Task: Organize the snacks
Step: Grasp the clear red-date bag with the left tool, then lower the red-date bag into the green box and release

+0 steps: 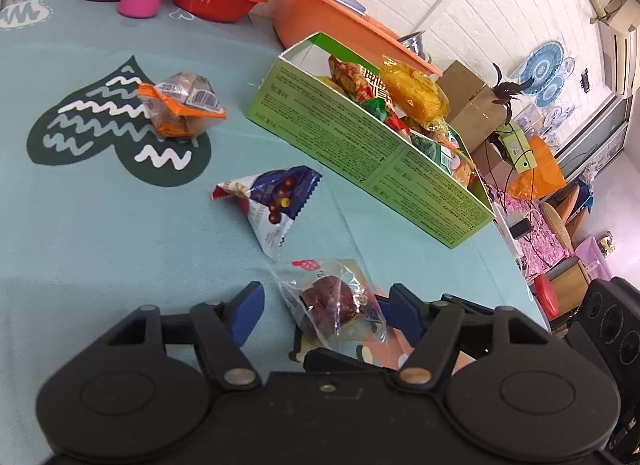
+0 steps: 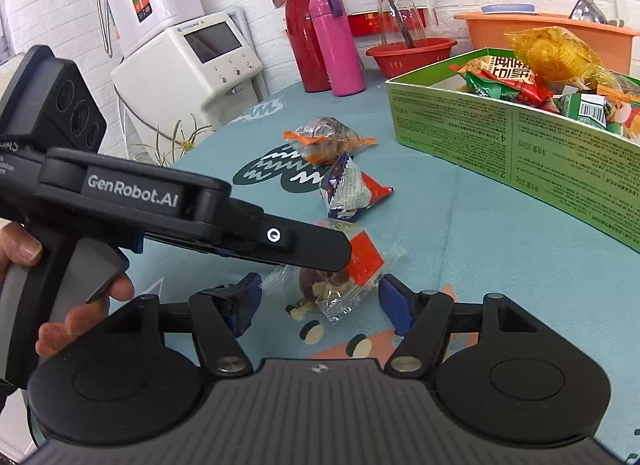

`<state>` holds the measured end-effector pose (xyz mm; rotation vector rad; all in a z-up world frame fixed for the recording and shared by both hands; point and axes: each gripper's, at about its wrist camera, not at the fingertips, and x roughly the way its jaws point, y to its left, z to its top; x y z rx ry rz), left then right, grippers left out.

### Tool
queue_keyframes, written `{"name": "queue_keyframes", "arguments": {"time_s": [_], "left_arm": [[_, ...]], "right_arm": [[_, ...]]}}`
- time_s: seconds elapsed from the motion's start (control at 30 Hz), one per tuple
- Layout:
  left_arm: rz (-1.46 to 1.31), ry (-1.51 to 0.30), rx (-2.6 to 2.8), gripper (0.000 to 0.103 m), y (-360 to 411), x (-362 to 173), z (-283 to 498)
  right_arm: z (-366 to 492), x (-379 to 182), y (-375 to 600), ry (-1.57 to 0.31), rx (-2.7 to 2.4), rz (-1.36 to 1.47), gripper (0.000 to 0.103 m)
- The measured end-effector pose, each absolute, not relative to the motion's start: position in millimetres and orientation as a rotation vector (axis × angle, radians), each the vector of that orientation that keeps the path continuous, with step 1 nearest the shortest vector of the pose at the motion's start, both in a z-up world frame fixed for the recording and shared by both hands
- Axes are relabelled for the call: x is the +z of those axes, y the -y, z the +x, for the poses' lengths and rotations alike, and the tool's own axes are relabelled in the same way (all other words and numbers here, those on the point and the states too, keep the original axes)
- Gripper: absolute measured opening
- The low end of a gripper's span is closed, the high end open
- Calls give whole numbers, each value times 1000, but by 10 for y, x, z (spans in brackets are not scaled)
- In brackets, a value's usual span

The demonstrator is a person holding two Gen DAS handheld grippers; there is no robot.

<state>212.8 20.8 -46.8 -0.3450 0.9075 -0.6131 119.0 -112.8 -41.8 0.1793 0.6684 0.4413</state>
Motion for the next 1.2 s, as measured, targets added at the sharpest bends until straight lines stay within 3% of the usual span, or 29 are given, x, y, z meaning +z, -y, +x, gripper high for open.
{"name": "queue_keyframes", "arguments": {"time_s": [0.3,0.33,0.37,0.43,0.6,1.2], "left_arm": [[-348,-923,-609,83,-150,-494,2135],[-344,-924,-605,80,-131,-497,2134],[-339,-927,-608,60,-109,-496,2129],[-334,-920,-599,63,-81,-480,2106],[-320,-892,-605,62,39,-355,2057],[-203,-697,-747,63,896,356,2700]], "right_arm": [[1213,-420,1133,-656,463,209,103],[1222,-421,1131,-654,464,207,102],[1235,-426,1129,-654,467,205,92],[1231,-422,1144,-651,464,207,80],[1164,-350,1238,-605,438,201,71],[1593,222,2070,-370,311,200,70]]}}
